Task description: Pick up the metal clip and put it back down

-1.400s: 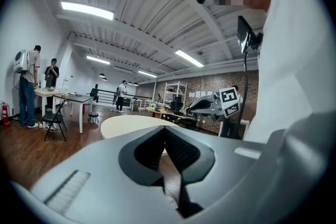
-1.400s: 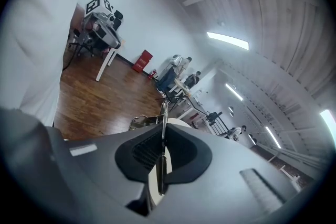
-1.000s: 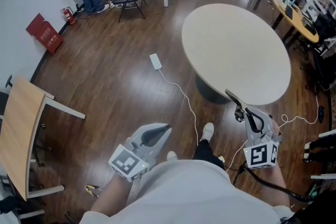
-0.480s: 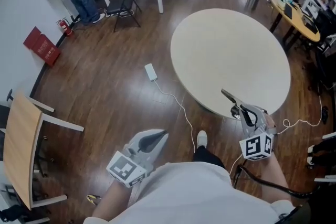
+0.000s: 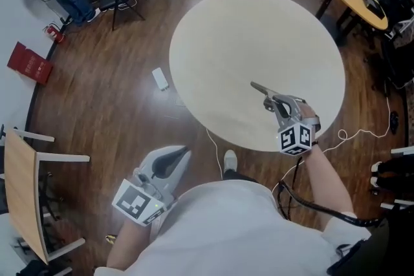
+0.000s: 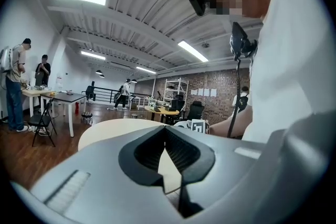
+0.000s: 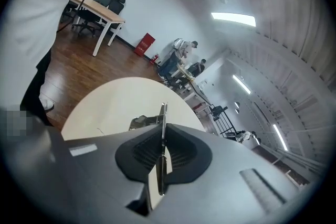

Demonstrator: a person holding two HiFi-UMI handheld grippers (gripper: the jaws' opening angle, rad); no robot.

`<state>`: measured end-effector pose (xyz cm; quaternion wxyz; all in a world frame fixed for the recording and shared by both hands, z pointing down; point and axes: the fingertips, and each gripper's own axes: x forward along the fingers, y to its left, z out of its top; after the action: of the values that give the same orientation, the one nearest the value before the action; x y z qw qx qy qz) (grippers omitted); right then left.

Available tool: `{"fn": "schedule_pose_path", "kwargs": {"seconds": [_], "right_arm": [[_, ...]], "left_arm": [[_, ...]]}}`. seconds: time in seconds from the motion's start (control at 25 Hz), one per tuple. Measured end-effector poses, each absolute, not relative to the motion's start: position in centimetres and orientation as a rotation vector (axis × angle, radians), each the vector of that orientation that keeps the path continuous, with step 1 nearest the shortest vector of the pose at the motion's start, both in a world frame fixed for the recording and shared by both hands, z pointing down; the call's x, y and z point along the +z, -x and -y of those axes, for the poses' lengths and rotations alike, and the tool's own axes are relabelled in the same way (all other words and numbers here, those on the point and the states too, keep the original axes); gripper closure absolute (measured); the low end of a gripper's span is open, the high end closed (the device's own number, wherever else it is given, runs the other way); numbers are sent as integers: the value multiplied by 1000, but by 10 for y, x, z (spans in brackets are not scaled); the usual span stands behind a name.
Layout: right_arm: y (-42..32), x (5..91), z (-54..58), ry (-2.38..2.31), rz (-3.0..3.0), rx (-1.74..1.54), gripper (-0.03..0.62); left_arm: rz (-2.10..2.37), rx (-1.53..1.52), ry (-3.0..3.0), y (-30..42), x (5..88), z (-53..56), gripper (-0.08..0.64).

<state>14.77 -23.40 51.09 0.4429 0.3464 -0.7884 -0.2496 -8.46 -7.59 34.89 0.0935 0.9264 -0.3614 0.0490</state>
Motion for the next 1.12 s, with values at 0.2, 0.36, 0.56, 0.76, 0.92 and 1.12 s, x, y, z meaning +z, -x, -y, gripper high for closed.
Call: {"fn": "schedule_pose_path", "kwargs": {"seconds": [0.2, 0.36, 0.56, 0.76, 0.92, 1.12], "right_arm": [[-170, 562, 278, -818, 1932, -586, 589], [-175, 607, 297, -774, 1916, -546, 589], [-177, 639, 303, -741, 1908, -526, 589], [-172, 657, 297, -712, 1921, -511, 589], [-170, 662, 292, -710, 1940, -501, 588], [-164, 666, 286, -670, 1982, -484, 559]], "left_arm": [[1074, 185, -2735, 59, 347, 98, 560], [1086, 221, -2709, 50, 347, 108, 560], [1100, 261, -2682, 44, 347, 118, 560], [1107, 283, -2662, 40, 347, 124, 560], [1109, 294, -2650, 40, 348, 127, 560], [1106, 299, -2643, 38, 349, 128, 560]]}}
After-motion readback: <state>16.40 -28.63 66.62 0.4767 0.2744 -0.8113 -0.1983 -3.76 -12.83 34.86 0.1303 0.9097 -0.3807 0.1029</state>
